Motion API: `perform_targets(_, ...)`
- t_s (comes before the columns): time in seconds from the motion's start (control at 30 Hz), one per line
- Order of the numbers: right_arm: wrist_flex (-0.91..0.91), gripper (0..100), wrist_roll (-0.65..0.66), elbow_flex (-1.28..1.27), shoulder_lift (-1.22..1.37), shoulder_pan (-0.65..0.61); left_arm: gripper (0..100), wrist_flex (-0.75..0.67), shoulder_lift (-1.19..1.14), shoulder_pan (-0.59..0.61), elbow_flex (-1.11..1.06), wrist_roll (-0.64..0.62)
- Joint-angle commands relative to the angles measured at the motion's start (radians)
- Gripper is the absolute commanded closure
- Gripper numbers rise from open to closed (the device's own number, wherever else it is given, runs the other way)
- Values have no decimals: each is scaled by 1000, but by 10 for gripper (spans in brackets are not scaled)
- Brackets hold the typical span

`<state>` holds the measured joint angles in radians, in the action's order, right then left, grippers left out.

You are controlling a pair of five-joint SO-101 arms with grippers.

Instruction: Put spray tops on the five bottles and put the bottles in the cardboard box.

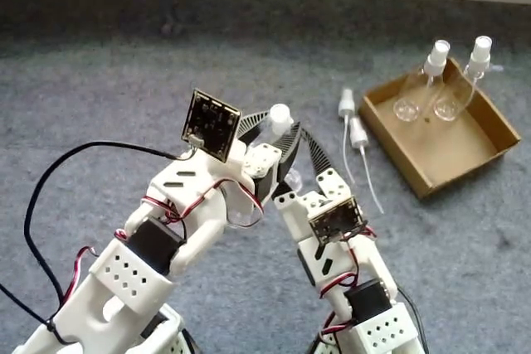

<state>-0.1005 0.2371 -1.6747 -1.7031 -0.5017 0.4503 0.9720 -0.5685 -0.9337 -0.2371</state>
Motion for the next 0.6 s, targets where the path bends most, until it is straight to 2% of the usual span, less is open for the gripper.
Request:
perform_targets(0.0,4,968,3,-105,-16,-5,995,-29,-41,4,2,63)
perform_targets(0.13,4,968,3,-105,-16,-5,977,-25,-64,12,1,64)
perform_targets(0.3,4,968,3,-105,-16,-5,786,-23,-62,12,1,61)
perform_targets(0.57,4,968,3,-105,-16,-5,790,-21,-61,13,-4,66)
